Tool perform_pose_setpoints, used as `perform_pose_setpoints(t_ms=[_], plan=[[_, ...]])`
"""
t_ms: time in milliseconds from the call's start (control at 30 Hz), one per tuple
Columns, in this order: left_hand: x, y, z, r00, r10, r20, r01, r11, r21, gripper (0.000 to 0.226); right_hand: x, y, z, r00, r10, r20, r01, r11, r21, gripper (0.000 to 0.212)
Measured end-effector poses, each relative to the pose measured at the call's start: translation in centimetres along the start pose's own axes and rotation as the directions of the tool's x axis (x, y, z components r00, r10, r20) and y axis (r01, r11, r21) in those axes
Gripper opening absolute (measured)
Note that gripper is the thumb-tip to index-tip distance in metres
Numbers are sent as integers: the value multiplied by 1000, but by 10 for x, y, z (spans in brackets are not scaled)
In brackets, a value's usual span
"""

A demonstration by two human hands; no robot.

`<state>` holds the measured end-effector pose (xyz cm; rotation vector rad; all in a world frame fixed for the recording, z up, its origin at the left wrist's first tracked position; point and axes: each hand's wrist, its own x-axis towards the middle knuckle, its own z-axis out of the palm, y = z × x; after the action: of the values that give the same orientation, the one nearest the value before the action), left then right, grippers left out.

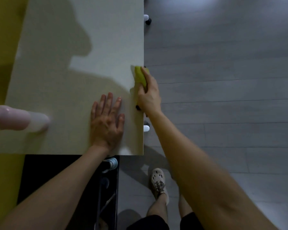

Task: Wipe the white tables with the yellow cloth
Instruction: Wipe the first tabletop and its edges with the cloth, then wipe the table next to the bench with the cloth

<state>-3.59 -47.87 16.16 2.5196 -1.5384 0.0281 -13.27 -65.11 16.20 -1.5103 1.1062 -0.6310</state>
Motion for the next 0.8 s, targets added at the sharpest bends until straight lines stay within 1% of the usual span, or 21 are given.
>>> perform_pose_setpoints(t_ms=[67, 133, 167, 200, 233, 267, 300, 333, 367, 433, 467, 533, 567, 600, 633, 667, 700, 733, 767, 800], plan=[[1, 0, 1, 1000, 1, 10, -1, 1000, -6, 63, -70, 16, -8, 998, -12, 54, 13, 999, -34, 62], [1, -1, 1, 999, -7, 38, 8, 1000, -9, 63, -139, 33, -31, 978, -43, 206, 63, 994, -92, 72], [2, -1, 0, 999, -11, 51, 12, 1000, -10, 63, -167, 41, -47, 951, -59, 304, 110, 982, -153, 76], [3, 0, -1, 998, -12, 60, 13, 1000, -13, 64, -187, 47, -66, 911, -63, 408, 169, 958, -230, 76], [3, 1, -2, 997, -8, 73, 9, 1000, -13, 64, -200, 51, -85, 864, -52, 500, 227, 928, -296, 71], [2, 2, -3, 996, -2, 94, 3, 1000, -11, 64, -206, 51, -103, 827, -17, 562, 258, 899, -353, 66], [1, 2, -3, 992, -3, 125, 5, 1000, -11, 65, -209, 50, -117, 815, 24, 579, 260, 878, -402, 64], [2, 4, -5, 989, -13, 150, 15, 1000, -12, 65, -208, 45, -130, 828, 65, 557, 237, 859, -454, 66], [4, 6, -4, 982, -40, 185, 44, 999, -15, 66, -205, 43, -139, 849, 110, 517, 192, 848, -495, 72], [4, 15, -9, 954, -108, 280, 121, 992, -30, 68, -199, 30, -154, 872, 233, 431, 43, 840, -540, 84], [2, 21, -14, 933, -130, 335, 154, 987, -48, 70, -197, 23, -161, 873, 278, 400, -9, 830, -557, 82], [-10, 35, -28, 900, -118, 420, 177, 979, -105, 67, -197, 11, -174, 875, 311, 371, -57, 827, -559, 64], [-19, 41, -37, 886, -98, 454, 185, 971, -152, 60, -199, 4, -181, 874, 317, 368, -75, 836, -544, 57], [-31, 47, -48, 867, -79, 491, 215, 950, -227, 51, -201, -5, -185, 875, 319, 364, -83, 840, -537, 55], [-43, 51, -60, 839, -90, 536, 295, 904, -310, 44, -202, -15, -188, 880, 311, 358, -77, 840, -538, 55], [-57, 55, -71, 798, -120, 591, 416, 819, -396, 41, -203, -27, -189, 887, 296, 355, -62, 837, -543, 55], [-71, 60, -84, 751, -133, 646, 539, 688, -486, 48, -202, -41, -189, 895, 266, 357, -37, 844, -535, 54], [-82, 66, -96, 715, -139, 685, 639, 527, -560, 64, -201, -56, -187, 898, 238, 369, -9, 850, -526, 52], [-90, 70, -103, 697, -141, 704, 695, 377, -612, 79, -198, -71, -185, 898, 204, 391, 30, 856, -516, 50], [-95, 73, -109, 686, -121, 717, 721, 244, -649, 88, -195, -87, -182, 893, 170, 417, 73, 859, -508, 49]])
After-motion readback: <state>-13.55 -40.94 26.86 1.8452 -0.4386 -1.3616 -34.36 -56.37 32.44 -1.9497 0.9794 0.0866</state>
